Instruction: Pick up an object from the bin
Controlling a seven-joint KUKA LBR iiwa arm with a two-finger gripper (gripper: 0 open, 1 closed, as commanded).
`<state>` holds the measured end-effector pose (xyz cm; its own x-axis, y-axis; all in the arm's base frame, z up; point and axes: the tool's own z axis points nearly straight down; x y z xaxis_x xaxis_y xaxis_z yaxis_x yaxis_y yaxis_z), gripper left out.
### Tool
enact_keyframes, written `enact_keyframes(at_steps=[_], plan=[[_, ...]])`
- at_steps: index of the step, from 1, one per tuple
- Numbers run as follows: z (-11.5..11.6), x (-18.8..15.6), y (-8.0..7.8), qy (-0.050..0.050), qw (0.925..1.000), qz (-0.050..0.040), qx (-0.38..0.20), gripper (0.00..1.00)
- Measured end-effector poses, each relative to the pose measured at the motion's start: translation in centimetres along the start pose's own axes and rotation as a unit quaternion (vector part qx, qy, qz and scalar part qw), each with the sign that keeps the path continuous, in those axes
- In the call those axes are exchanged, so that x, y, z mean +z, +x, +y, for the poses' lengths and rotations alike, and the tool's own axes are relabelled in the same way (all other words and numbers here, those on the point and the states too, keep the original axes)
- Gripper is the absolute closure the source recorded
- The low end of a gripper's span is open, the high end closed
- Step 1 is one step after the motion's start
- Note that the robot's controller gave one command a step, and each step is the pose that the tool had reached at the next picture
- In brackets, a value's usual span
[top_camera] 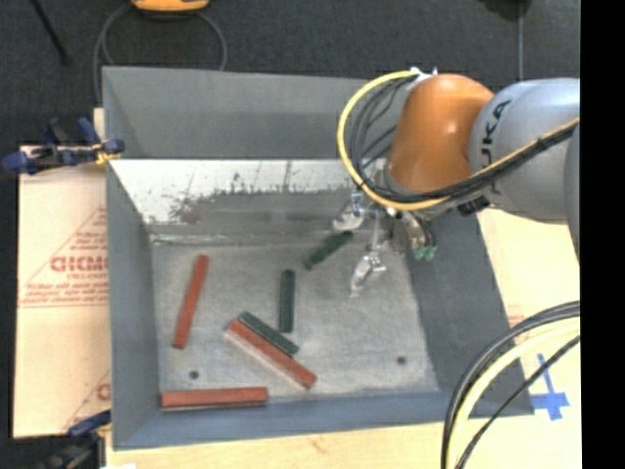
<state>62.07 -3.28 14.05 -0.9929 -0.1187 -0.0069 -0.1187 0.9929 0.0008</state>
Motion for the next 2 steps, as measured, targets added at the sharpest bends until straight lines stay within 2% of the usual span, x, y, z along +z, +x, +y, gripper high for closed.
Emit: enact_keyframes(at_steps=[1,2], plan=[[2.5,3.9,-1.0,0.001,0.9891,0.0009,-0.147,0.00],[0.9,5.9,-3.8,-0.002,0.9969,0.0004,-0.078,1.00]])
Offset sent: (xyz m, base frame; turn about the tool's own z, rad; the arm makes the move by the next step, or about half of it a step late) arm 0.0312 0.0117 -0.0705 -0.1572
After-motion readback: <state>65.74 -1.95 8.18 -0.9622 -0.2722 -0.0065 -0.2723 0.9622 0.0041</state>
